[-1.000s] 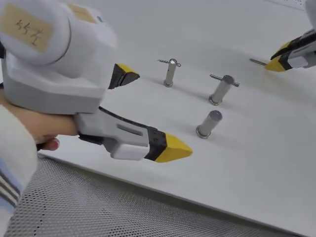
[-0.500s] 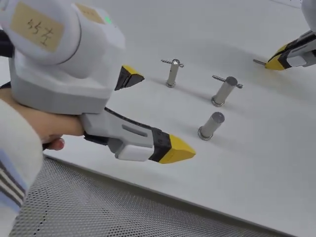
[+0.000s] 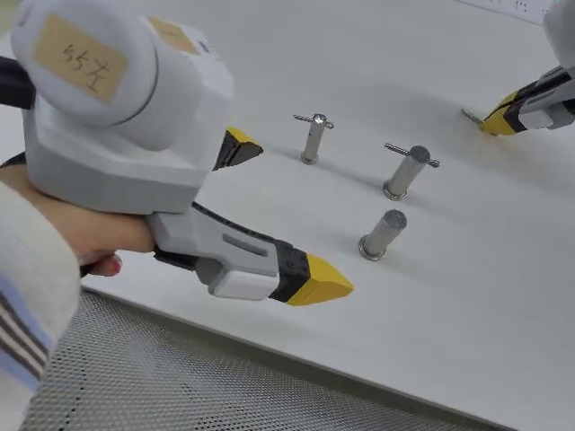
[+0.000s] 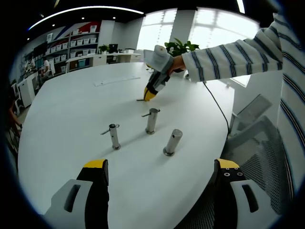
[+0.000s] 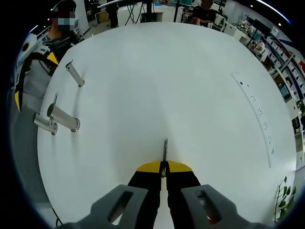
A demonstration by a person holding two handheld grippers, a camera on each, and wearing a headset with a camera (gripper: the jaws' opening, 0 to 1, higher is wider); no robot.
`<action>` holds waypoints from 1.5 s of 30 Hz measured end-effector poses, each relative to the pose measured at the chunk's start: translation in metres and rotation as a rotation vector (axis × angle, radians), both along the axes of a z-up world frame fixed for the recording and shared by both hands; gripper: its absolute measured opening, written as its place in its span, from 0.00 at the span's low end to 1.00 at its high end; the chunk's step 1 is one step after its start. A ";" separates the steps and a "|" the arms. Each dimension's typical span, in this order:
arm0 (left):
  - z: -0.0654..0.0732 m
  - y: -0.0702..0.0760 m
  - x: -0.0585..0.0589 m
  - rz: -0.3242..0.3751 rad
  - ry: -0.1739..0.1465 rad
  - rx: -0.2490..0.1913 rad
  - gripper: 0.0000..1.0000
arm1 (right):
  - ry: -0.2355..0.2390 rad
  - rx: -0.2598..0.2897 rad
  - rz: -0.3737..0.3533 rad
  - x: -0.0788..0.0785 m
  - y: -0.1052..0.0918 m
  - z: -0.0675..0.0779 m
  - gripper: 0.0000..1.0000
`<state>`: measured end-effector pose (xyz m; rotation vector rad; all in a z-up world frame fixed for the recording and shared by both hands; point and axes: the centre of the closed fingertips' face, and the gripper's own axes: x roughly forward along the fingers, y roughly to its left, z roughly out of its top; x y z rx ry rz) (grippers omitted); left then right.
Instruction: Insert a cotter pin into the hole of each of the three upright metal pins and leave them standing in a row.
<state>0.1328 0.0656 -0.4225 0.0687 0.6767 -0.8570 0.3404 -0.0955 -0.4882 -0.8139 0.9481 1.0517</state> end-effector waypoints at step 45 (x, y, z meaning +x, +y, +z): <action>0.029 -0.029 0.015 -0.018 -0.040 -0.117 0.71 | -0.134 0.226 0.070 -0.114 0.017 0.096 0.00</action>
